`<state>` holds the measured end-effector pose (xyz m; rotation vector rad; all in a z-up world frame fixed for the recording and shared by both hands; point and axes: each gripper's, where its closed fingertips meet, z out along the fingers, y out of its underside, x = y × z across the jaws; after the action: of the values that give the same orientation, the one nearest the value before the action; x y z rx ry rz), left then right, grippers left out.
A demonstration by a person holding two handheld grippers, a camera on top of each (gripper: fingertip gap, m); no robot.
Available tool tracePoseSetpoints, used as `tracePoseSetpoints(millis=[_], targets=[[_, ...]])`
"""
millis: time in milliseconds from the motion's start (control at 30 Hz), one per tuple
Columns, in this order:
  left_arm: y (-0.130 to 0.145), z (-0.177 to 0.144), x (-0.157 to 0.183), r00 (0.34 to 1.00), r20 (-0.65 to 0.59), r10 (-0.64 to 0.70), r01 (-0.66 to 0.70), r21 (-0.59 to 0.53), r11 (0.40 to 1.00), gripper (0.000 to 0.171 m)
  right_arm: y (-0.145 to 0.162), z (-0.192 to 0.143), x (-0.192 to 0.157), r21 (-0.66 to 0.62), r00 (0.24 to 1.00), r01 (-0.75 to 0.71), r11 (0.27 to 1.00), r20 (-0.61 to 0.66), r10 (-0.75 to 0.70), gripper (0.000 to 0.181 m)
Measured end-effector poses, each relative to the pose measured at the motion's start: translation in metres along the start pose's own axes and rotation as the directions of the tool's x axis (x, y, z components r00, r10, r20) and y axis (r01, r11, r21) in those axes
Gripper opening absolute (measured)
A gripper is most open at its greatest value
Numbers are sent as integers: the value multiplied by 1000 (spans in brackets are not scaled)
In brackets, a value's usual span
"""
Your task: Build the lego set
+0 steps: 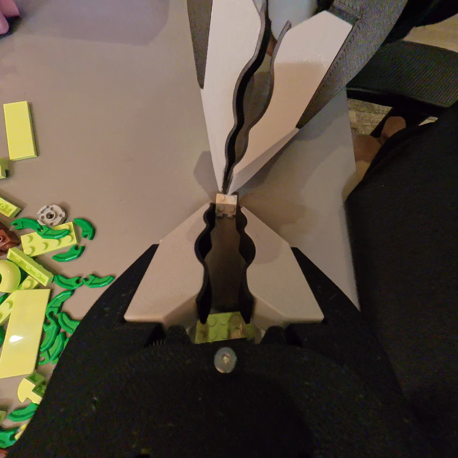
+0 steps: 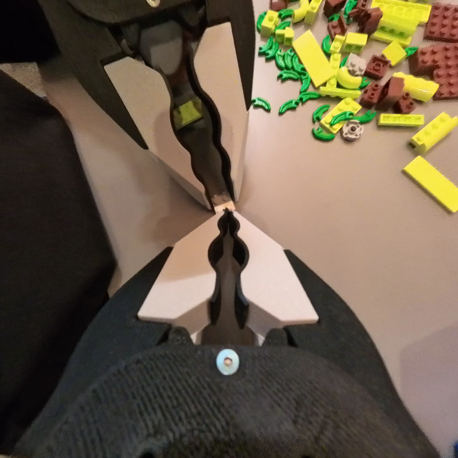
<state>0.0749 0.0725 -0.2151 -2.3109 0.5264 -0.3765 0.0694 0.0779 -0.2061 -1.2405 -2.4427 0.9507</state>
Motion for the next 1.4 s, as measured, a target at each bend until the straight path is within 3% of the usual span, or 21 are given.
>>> tracePoseSetpoints(millis=[133,200,367,433,533,700,767,867,967,1033,1167,1267,1400], targets=[[0,0,0,1000,4,4,-4,-1,1000,16,-18,-11,-1,127,999,-43,991,3,43,0],[0,0,0,1000,4,3,-3,-1,1000,16,-4,1,-3,58,999,-43,997,16,42,0],[0,0,0,1000,4,2,-2,-1,1000,15,-16,-6,1,126,999,-14,992,-35,19,0],[0,0,0,1000,3,1,-1,-1,1000,16,-6,2,-1,68,999,-35,997,-9,36,0],[0,0,0,1000,6,4,-4,-1,1000,16,-6,0,3,84,999,-41,996,-21,43,0],[0,-7,-10,998,62,-3,2,22,1000,16,-29,-30,13,274,994,-66,959,-65,87,0],[-17,-24,-8,994,-21,-112,114,141,983,16,-35,-41,12,332,994,-24,943,-95,59,6],[-54,-68,3,897,-342,-279,391,327,860,15,-55,-57,-2,416,987,118,902,-146,-61,24],[-67,-93,13,755,-573,-319,562,314,765,15,-78,-70,-27,446,936,347,825,-220,-274,29],[-66,-95,24,707,-633,-316,586,273,763,16,-86,-75,-36,410,885,462,786,-269,-380,29],[-70,-104,45,626,-727,-284,600,216,771,16,-92,-78,-52,405,863,504,763,-197,-465,25],[-70,-104,54,621,-736,-272,581,199,789,16,-92,-80,-62,390,838,541,745,-176,-516,9],[-67,-101,56,645,-713,-275,561,197,804,16,-87,-77,-66,344,833,549,762,-150,-532,7]])
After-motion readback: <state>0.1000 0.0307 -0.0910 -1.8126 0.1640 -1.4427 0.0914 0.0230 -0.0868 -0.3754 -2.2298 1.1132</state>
